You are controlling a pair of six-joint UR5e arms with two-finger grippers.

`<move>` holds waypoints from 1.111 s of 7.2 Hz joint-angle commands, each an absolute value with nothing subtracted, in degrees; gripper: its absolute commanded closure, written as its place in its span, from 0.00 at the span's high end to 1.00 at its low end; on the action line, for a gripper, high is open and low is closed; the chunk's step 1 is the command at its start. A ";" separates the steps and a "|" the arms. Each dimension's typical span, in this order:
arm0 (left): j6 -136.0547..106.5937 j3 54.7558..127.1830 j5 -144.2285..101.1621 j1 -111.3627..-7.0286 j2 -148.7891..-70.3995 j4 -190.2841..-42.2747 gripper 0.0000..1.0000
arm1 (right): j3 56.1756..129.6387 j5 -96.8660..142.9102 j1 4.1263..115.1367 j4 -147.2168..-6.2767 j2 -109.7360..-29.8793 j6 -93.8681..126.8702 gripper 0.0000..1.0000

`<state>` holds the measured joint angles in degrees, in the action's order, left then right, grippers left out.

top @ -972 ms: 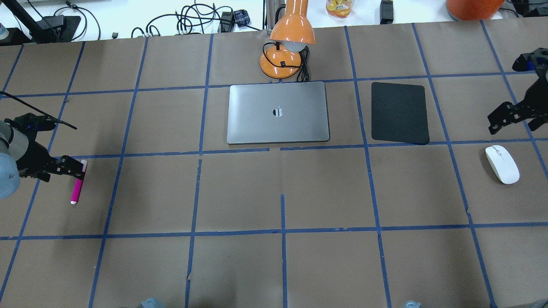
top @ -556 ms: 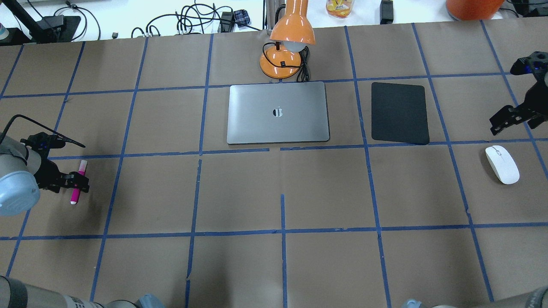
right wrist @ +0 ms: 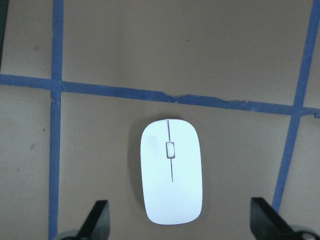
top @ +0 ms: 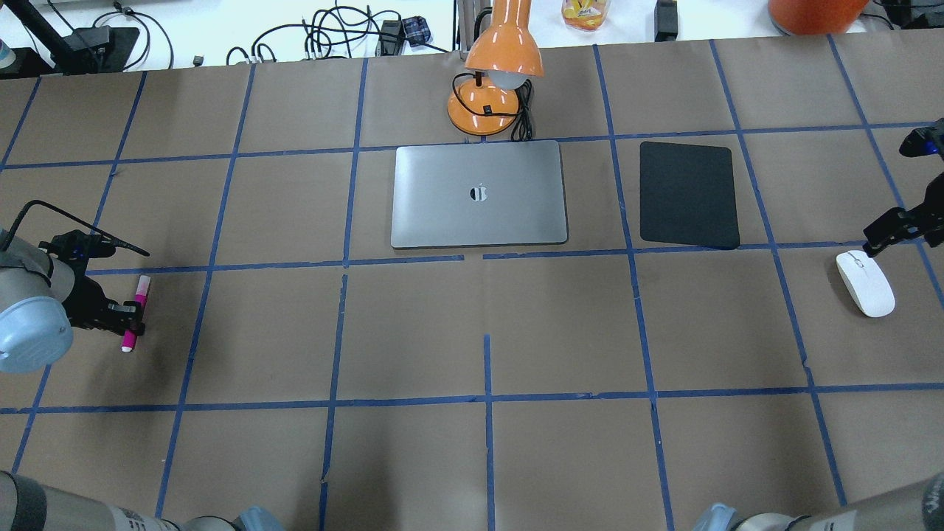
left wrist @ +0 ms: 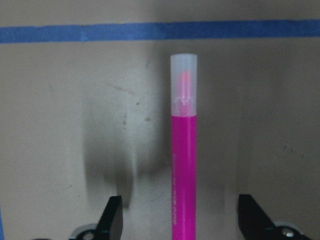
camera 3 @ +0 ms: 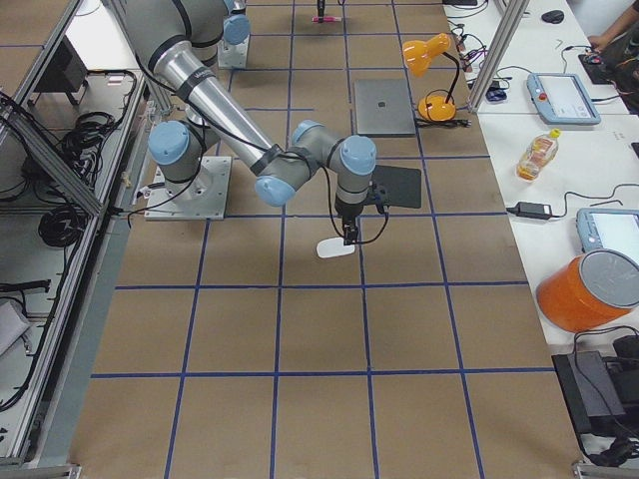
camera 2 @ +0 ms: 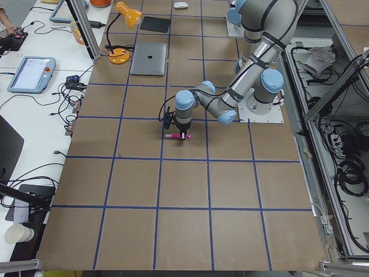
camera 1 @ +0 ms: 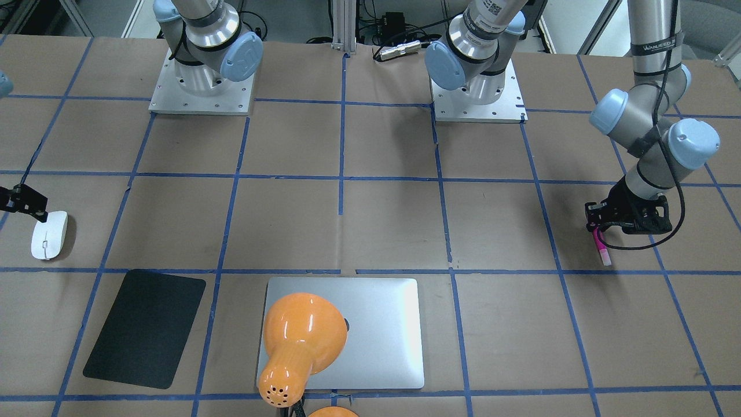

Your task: Place pen and mouse around notebook

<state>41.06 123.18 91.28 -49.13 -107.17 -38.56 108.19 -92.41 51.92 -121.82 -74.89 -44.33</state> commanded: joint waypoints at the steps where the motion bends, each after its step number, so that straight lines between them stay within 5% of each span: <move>1: 40.96 122.87 91.49 -49.22 -107.05 -38.58 0.00 | 108.72 -91.93 51.50 -123.99 -71.56 -44.64 1.00; 3: 35.11 123.05 92.02 -51.32 -101.90 -46.35 0.00 | 108.63 -92.63 51.50 -128.31 -68.91 -44.65 1.00; 8: -22.81 122.26 87.73 -81.67 -90.35 -60.91 0.00 | 108.72 -92.72 51.50 -127.96 -67.25 -44.91 1.00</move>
